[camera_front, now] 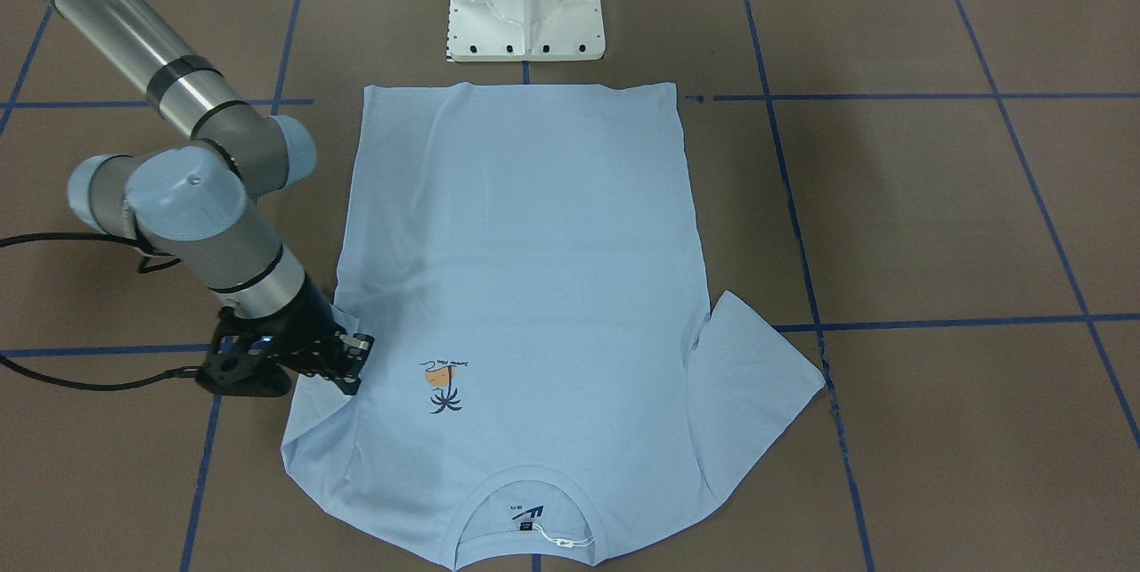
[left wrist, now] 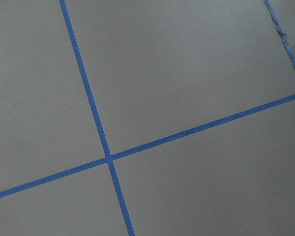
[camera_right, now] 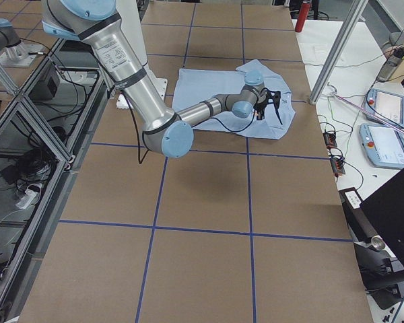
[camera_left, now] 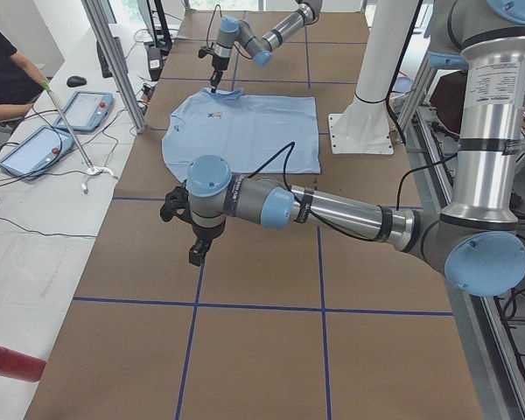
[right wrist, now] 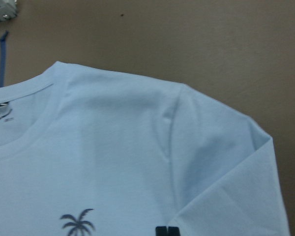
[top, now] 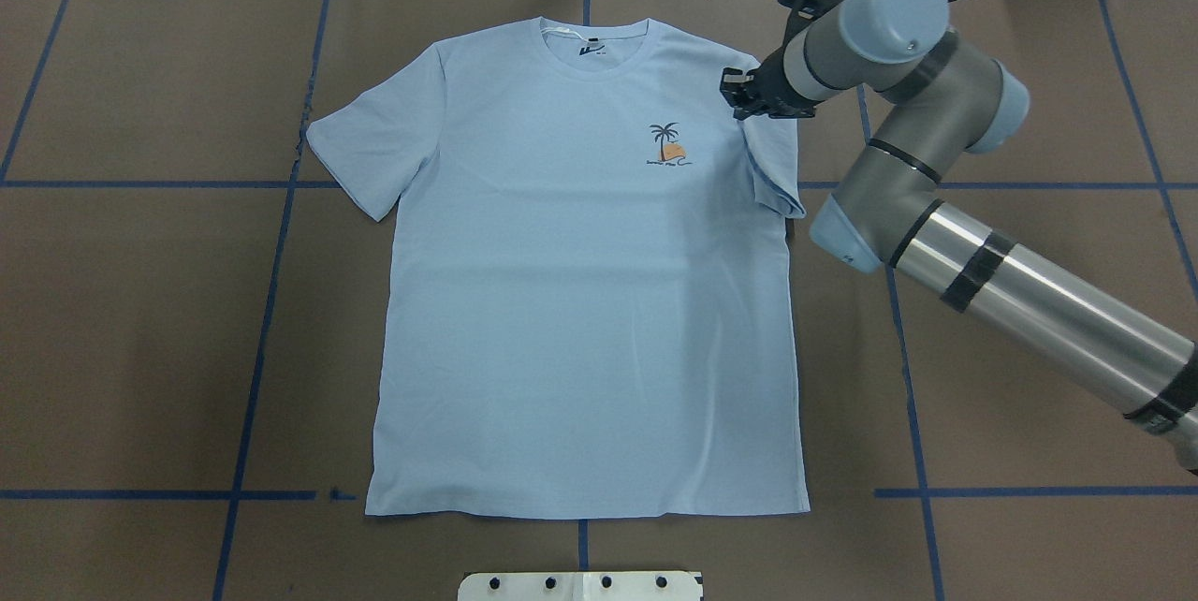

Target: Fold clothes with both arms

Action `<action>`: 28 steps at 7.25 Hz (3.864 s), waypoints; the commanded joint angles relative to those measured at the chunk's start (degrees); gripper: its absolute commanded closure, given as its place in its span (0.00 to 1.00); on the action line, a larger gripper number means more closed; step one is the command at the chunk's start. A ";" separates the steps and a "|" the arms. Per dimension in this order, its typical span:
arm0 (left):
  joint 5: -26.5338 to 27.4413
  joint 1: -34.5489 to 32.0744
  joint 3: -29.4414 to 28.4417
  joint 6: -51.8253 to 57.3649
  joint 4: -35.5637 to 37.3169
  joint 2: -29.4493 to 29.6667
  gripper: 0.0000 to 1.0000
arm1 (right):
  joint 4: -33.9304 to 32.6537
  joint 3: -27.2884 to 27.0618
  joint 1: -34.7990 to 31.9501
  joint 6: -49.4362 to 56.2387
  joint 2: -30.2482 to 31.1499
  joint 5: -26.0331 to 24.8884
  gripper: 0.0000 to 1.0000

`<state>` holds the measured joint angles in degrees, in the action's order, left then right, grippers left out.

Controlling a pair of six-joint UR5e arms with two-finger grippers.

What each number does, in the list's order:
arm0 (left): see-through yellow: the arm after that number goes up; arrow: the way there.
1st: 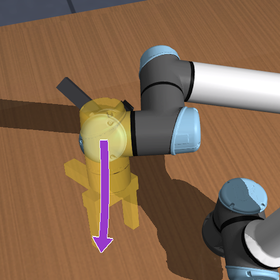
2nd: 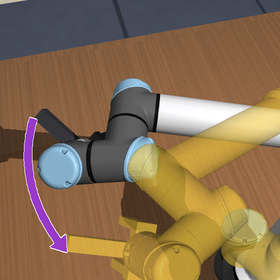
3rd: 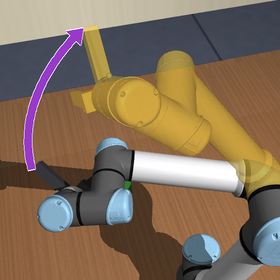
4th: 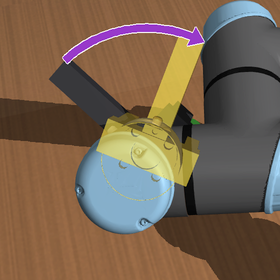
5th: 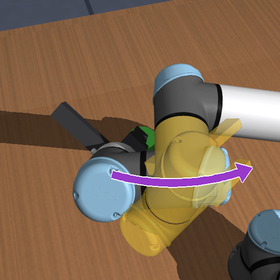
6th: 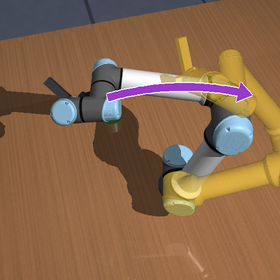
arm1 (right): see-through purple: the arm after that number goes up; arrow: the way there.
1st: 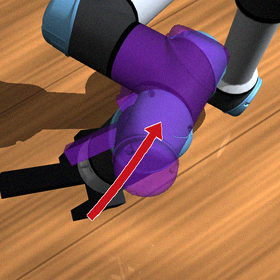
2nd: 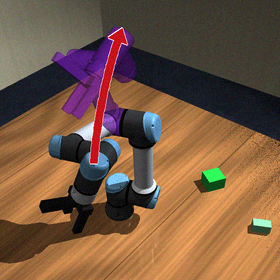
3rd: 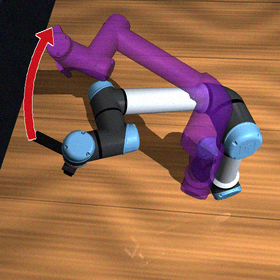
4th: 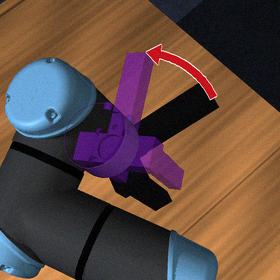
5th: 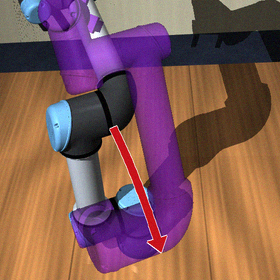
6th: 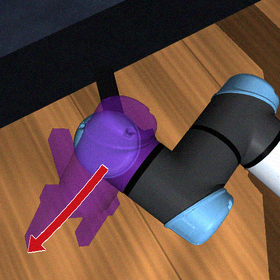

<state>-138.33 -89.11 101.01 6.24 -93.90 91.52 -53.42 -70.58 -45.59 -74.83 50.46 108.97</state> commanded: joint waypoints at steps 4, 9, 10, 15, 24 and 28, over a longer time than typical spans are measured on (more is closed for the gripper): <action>0.52 3.64 -3.61 -16.51 -10.27 5.75 0.00 | 0.24 6.42 3.40 -0.76 -7.74 -4.82 0.00; 6.62 24.74 -23.96 -53.63 -26.11 26.40 0.00 | -0.98 -23.07 4.63 -1.99 9.80 -4.29 0.00; 15.37 29.21 -27.58 -61.09 -33.55 26.87 0.02 | -0.90 -24.85 4.72 -1.99 11.31 -4.29 0.00; 19.84 35.84 -34.91 -67.40 -37.93 29.94 0.34 | -0.73 -26.28 5.07 -2.69 12.64 -4.38 0.00; 22.32 37.16 -35.53 -67.32 -37.32 30.91 1.00 | -0.64 -26.45 5.42 -2.70 13.52 -4.46 0.00; 20.21 39.95 -30.69 -78.17 -27.77 39.40 1.00 | -0.64 -26.45 5.51 -2.69 13.52 -4.38 0.00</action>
<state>-117.92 -51.18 69.47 -66.91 -125.31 126.91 -54.05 -97.07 -40.11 -77.52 63.98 104.58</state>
